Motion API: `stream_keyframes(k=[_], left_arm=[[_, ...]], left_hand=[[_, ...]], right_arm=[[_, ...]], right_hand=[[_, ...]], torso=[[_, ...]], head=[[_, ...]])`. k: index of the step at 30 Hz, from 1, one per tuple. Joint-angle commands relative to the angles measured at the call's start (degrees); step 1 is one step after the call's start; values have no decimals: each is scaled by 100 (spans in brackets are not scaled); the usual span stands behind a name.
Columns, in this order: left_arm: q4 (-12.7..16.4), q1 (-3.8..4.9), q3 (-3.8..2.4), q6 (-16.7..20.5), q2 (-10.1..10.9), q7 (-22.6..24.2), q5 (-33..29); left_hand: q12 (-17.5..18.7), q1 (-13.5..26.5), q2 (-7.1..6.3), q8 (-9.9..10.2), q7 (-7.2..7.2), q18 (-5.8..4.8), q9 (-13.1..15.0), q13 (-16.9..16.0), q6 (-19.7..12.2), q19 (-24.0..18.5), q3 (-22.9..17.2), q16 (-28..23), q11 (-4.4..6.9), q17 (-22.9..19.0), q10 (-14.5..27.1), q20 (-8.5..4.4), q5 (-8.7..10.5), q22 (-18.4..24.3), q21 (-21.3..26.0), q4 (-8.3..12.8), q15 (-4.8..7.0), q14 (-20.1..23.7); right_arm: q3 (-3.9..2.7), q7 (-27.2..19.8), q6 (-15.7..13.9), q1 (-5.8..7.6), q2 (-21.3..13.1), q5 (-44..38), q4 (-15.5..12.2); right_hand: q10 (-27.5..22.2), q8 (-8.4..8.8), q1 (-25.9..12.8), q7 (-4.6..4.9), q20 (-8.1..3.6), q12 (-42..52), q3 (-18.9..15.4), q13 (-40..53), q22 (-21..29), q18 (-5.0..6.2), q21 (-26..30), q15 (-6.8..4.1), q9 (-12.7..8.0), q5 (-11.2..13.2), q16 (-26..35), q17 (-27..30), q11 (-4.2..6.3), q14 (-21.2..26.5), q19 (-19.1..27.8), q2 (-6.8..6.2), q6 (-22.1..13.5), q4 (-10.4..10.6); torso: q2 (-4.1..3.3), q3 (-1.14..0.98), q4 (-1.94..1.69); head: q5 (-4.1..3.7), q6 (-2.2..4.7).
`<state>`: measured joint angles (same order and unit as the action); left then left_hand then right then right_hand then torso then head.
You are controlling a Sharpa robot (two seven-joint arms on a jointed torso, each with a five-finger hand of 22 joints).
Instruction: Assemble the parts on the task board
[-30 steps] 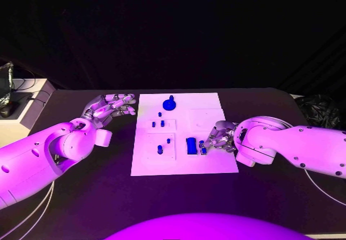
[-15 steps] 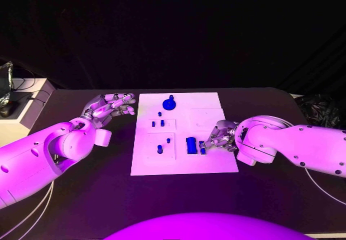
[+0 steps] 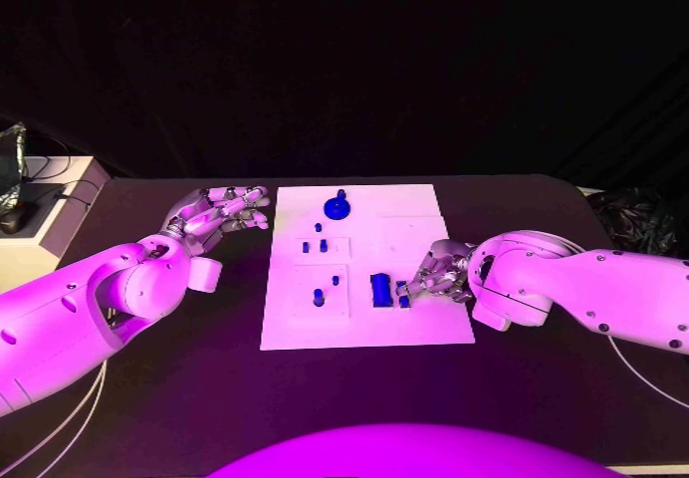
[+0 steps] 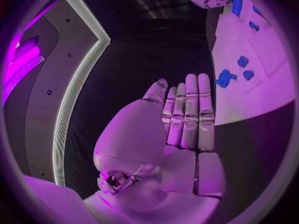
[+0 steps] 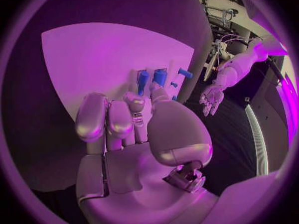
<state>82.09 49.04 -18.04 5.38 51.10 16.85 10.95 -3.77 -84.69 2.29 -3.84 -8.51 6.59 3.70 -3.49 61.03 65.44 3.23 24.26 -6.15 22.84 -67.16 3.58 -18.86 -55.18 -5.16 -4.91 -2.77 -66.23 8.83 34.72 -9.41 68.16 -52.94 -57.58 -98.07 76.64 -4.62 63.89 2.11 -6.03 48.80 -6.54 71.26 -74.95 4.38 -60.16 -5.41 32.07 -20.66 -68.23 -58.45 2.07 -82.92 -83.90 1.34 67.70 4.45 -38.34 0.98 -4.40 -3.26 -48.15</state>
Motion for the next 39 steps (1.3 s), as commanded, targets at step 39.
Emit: stream_keyframes(k=[39], left_arm=[[15,-4,-2,-78,2,19,-17]], left_hand=[[5,32,8,17,6,-11,7,-9,-26,29,-5,-18,1,-6,22,-4,-12,22,40,-30,-22,14]], right_arm=[[2,-103,176,-134,28,-425,140]], right_hand=[[46,-153,358,-52,-69,5,622,9,-821,-66,-52,-55,153,1085,21,-59,65,-25,-298,-70,77,-699]], torso=[[3,1,1]], head=[[-6,-26]])
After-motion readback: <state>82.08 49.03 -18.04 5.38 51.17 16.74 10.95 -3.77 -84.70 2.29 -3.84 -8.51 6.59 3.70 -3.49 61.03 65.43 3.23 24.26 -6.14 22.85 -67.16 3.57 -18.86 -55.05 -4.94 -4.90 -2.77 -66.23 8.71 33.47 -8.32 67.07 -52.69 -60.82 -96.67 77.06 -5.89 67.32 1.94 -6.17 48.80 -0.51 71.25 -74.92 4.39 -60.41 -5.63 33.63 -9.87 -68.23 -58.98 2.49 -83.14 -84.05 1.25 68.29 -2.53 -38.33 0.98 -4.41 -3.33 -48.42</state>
